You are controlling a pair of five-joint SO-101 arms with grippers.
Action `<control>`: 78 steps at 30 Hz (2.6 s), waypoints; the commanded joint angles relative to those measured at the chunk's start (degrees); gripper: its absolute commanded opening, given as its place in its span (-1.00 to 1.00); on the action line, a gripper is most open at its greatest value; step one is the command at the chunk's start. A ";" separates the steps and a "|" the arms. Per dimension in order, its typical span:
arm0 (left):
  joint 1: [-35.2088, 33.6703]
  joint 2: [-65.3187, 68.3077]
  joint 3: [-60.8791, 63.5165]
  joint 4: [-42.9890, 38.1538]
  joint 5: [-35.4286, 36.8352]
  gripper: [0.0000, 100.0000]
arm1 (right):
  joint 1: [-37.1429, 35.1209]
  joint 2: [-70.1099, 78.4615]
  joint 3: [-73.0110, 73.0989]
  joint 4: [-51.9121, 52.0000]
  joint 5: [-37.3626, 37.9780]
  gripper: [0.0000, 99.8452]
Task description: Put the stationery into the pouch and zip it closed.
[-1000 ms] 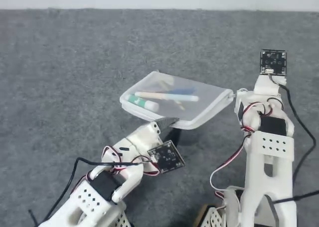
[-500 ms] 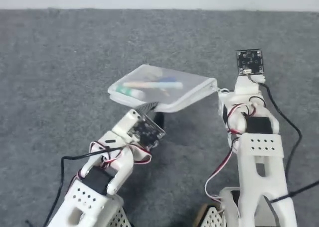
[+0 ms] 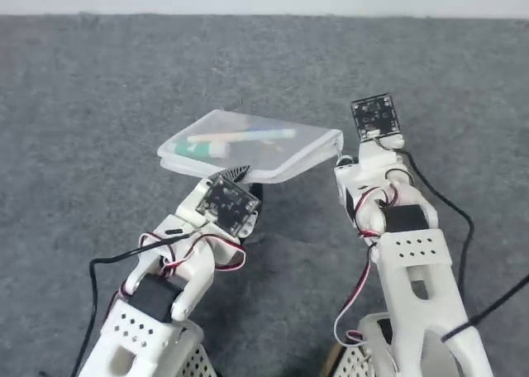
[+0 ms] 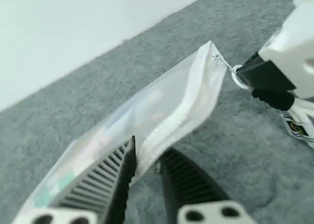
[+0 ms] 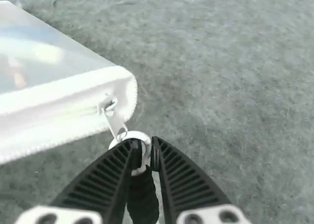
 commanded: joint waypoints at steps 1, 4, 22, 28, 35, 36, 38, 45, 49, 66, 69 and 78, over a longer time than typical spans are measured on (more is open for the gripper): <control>-0.53 -1.14 -8.04 3.16 9.58 -0.68 | -1.54 1.80 0.26 -0.04 1.14 -0.98; -0.62 -1.14 -9.98 6.51 15.91 -0.54 | -1.54 1.27 1.32 -0.40 1.23 -0.93; -0.62 -1.14 -13.05 11.52 17.41 -0.51 | -1.63 -3.03 1.67 3.56 0.79 -0.75; -0.62 -1.14 -12.79 11.43 17.41 -0.51 | -3.12 -12.26 7.65 1.80 1.23 -0.75; -0.62 -1.14 -12.79 11.43 17.41 -0.51 | -6.20 -21.49 14.07 -0.48 1.32 -0.76; -0.62 -1.14 -12.79 11.43 17.41 -0.52 | -6.02 -22.29 14.42 -0.48 1.32 -0.76; -0.62 -1.14 -12.97 11.43 17.41 -0.62 | -5.93 -24.04 15.30 -0.48 1.32 -0.76; -0.62 -1.14 -12.62 8.79 14.42 -0.98 | -5.76 -30.81 16.88 -0.04 1.32 -0.95; -0.62 -1.14 -12.62 8.88 14.33 -0.98 | -5.32 -35.21 19.25 -0.48 1.32 -0.98; -7.65 -1.58 -13.05 7.82 17.85 -0.98 | -5.41 -64.57 31.91 -0.04 1.41 -0.98; -8.53 -6.07 -12.09 8.26 19.60 -0.98 | -5.58 -64.75 32.18 -0.04 2.90 -0.98; -9.49 -25.93 -5.14 11.69 19.60 -0.98 | -5.58 -64.66 32.35 -0.04 3.43 -0.98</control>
